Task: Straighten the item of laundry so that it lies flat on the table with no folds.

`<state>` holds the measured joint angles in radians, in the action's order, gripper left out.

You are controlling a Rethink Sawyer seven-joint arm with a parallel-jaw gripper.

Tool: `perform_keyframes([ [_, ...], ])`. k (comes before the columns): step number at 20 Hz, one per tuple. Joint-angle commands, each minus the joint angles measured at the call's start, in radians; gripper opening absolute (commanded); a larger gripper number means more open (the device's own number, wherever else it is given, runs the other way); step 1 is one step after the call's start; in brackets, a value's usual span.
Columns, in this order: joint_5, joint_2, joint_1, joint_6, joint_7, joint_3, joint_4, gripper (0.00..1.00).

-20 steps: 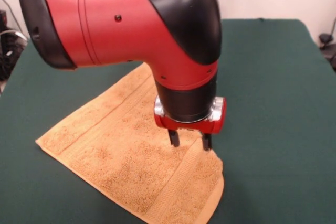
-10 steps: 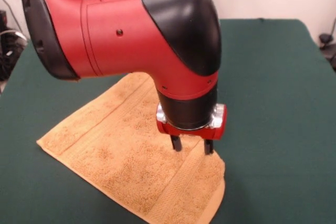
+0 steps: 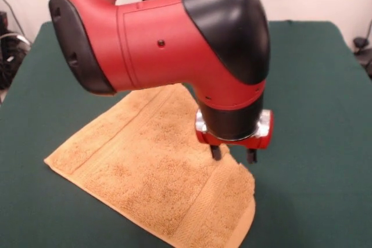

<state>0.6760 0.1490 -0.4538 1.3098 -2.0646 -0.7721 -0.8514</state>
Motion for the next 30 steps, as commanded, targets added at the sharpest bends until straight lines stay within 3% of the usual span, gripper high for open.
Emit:
perform_keyframes([
  [1,-0.029,-0.051,0.064,0.094,0.263,0.018,-0.016,1.00],
  [5,-0.027,-0.050,0.055,0.094,0.287,0.022,-0.019,1.00],
  [10,0.031,-0.131,0.066,0.019,0.288,0.043,0.042,1.00],
  [18,0.053,-0.119,0.077,0.061,0.327,0.048,0.089,1.00],
  [23,0.044,-0.115,0.073,0.041,0.309,0.051,0.066,1.00],
  [30,0.063,-0.118,0.048,-0.112,0.267,0.070,-0.025,1.00],
])
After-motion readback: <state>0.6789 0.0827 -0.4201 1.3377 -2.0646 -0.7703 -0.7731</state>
